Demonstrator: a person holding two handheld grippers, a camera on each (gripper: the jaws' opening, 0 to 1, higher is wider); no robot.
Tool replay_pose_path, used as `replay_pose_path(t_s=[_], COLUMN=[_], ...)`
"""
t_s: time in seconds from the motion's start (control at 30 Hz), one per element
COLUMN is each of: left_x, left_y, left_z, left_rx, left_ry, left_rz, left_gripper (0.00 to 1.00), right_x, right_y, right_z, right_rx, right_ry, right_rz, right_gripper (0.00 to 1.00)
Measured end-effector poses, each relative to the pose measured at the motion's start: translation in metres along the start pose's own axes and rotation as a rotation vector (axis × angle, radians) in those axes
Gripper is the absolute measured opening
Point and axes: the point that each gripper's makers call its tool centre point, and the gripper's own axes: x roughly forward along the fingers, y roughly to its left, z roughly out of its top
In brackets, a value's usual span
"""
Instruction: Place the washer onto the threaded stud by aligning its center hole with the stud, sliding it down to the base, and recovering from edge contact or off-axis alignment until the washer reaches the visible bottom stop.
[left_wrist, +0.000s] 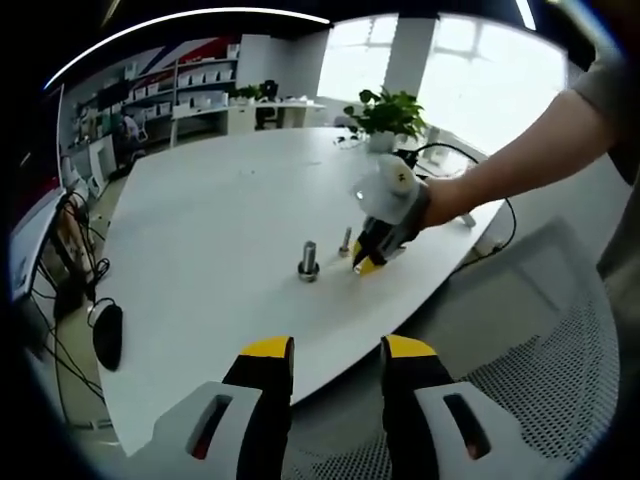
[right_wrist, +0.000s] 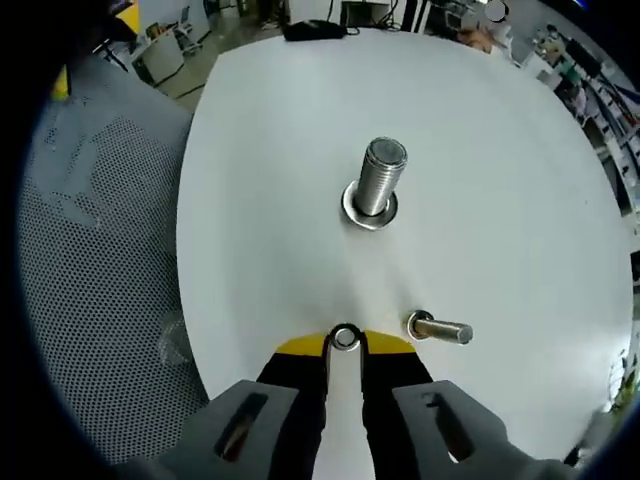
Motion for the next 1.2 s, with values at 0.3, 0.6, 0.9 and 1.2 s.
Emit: replay_pose_path(t_s=[0.3,0.6,0.9,1.2], left_x=[0.000,-0.001,-0.001,0.000], left_y=[0.000,0.000,0.001,0.002], left_z=[0.001,0.001,0.001,0.001], left_rx=[0.000,-0.001,-0.001,-0.001], left_ry=[-0.006,-0.008,-0.008,-0.006], left_rz=[-0.001,0.000,0.003,0.008], left_gripper=[0.33,0.33,0.33,0.33], right_x=[-0.027,-0.058,-0.061,-0.047], right_y=[-0.021,-0.040,-0.048,-0.051], right_z=[-0.010,0.011,0.029,0.022], right_rx=[0.193,0.209,0.130,0.120], right_ry=[-0.076,-0.169,-0.168,-0.115], right_rz=[-0.037,-0.098,-0.110,-0.093], right_gripper=[0.13,0.13,0.14,0.14])
